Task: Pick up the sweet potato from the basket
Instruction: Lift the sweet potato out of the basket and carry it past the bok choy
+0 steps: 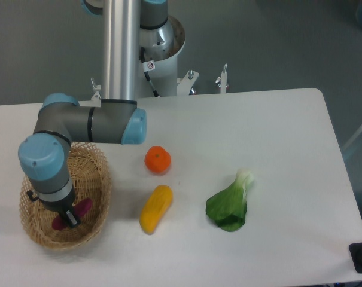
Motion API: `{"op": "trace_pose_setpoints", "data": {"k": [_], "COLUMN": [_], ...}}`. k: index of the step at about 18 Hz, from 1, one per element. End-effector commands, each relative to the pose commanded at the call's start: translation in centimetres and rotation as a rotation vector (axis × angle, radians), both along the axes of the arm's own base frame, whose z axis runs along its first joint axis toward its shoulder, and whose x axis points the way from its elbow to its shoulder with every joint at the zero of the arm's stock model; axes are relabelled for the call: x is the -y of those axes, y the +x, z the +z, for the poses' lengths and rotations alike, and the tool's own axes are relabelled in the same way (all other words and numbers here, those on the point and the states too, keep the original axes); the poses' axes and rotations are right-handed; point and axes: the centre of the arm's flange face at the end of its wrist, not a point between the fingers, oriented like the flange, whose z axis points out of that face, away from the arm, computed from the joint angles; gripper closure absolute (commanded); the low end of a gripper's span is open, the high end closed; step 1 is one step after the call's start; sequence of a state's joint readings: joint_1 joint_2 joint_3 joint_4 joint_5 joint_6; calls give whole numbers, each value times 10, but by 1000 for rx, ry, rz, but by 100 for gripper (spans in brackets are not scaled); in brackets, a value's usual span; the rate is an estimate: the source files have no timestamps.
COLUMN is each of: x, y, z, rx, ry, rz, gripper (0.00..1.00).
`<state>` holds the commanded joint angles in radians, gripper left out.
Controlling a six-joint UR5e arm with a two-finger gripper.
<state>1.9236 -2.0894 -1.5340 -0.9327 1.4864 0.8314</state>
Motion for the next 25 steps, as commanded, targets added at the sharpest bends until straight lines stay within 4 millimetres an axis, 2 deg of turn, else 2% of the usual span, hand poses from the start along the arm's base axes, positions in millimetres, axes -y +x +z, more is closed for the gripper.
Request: {"op": "trace_pose_setpoints", "data": {"k": [3,6,10,17,20,25], "x": [6,16,30,70,98,157], "y": [-11,-39,-88,-197,-247,-326], "z": [25,48,55,59,60,55], "rx": [-18,-32,-41,-47,-64,-78], "ry": [34,65,73,70,51,10], "rz": [19,62,130,280,281,244], "gripper": [75,75,75,75,75,76]}}
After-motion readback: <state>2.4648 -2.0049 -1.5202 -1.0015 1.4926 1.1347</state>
